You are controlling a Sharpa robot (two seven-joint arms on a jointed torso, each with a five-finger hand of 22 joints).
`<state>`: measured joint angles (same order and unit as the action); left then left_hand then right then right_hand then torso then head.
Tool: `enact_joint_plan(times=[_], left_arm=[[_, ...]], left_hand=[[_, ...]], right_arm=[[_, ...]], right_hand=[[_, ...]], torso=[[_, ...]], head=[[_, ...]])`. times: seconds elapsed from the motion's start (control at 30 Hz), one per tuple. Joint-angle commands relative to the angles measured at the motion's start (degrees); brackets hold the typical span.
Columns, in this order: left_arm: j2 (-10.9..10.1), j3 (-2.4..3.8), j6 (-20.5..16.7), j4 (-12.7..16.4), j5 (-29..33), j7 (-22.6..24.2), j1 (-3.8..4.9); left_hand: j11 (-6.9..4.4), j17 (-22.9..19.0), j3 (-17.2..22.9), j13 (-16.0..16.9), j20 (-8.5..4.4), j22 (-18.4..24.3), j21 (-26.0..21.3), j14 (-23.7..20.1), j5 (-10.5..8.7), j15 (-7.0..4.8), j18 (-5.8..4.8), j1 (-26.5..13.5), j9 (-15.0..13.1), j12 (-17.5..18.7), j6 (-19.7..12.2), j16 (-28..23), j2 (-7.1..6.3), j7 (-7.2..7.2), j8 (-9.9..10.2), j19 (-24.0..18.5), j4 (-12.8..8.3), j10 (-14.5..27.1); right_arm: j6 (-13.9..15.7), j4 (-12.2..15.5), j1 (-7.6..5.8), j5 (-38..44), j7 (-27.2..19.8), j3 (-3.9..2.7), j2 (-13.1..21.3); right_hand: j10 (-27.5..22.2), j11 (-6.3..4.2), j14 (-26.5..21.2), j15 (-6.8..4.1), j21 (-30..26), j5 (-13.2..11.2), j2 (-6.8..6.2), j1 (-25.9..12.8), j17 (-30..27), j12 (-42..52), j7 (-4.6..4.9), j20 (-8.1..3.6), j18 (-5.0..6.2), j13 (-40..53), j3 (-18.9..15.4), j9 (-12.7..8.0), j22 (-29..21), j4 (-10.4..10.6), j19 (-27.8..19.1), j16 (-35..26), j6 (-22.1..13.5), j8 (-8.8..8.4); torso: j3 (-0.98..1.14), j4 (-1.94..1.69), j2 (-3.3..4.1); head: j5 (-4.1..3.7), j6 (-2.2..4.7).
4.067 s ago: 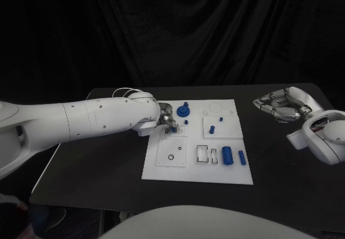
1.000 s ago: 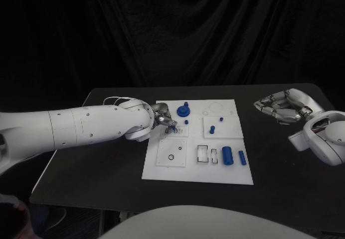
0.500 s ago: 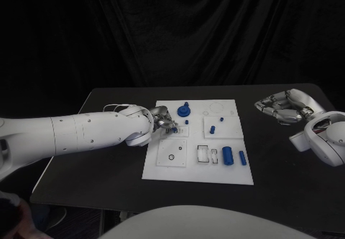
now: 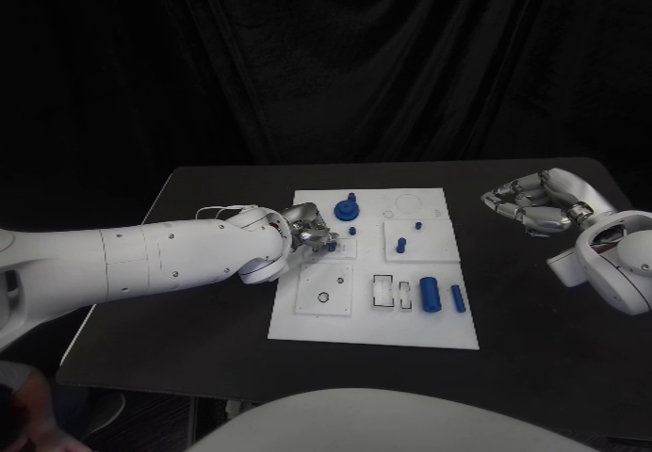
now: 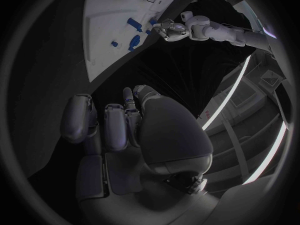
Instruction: Assemble the parts on the task board
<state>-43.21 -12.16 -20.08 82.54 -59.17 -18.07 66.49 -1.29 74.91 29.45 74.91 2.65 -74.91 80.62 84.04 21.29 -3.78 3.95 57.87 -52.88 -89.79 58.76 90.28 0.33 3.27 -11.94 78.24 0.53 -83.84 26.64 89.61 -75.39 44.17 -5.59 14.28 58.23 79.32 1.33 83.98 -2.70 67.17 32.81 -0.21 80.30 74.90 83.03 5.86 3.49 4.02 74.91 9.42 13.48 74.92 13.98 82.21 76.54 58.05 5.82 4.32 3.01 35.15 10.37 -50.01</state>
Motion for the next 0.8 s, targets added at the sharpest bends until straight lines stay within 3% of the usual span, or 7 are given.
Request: enact_joint_plan(times=[0.03,0.37,0.8], left_arm=[[-0.05,0.04,-1.91,0.01,0.18,1.71,-0.18],[-0.46,0.04,-1.13,-0.08,0.18,0.85,-0.38],[-0.4,0.04,0.43,-0.5,0.18,-0.13,-0.67]], left_hand=[[0.21,15.09,3.42,15.09,0.01,-0.96,-0.21,5.96,-0.32,-0.06,0.07,-0.49,-0.09,-0.21,-0.11,-0.28,-0.05,-0.29,0.38,-0.3,-3.04,-6.16],[0.2,15.09,2.93,15.09,0.05,-1.0,-0.25,5.96,-1.4,-0.04,0.08,-0.43,-0.1,-0.21,-0.08,-0.28,-0.09,-0.34,0.59,-0.28,-2.57,-6.16],[0.29,15.09,-0.07,15.09,0.17,-1.0,-0.62,5.96,-6.33,0.05,0.14,-0.79,0.14,-0.21,-0.06,-0.28,-0.17,-0.26,1.81,-0.41,0.67,-6.16]], right_arm=[[0.13,0.08,0.19,0.29,0.6,-0.04,0.12],[0.03,0.03,0.29,0.29,0.64,-0.04,0.18],[-0.09,0.03,0.39,0.29,0.73,-0.04,0.21]], right_hand=[[-0.32,-0.02,1.82,0.04,-0.17,0.37,-0.23,0.52,1.8,-0.37,0.18,-0.04,1.0,0.78,0.0,0.07,6.91,-0.38,-0.48,-0.34,-0.16,-0.29],[-0.3,-0.01,1.82,0.05,-0.24,0.42,-0.31,0.52,1.81,-0.37,0.18,-0.03,1.01,0.79,-0.02,0.09,6.9,-0.41,-0.48,-0.32,-0.11,-0.27],[-0.3,-0.01,1.82,0.05,-0.24,0.42,-0.31,0.52,1.81,-0.37,0.18,-0.03,1.01,0.79,-0.02,0.09,6.9,-0.41,-0.48,-0.32,-0.11,-0.27]], torso=[[-0.01,0.06,0.01],[-0.02,0.01,0.01],[-0.05,-0.07,-0.06]], head=[[0.07,0.01],[0.14,0.01],[-0.08,0.01]])
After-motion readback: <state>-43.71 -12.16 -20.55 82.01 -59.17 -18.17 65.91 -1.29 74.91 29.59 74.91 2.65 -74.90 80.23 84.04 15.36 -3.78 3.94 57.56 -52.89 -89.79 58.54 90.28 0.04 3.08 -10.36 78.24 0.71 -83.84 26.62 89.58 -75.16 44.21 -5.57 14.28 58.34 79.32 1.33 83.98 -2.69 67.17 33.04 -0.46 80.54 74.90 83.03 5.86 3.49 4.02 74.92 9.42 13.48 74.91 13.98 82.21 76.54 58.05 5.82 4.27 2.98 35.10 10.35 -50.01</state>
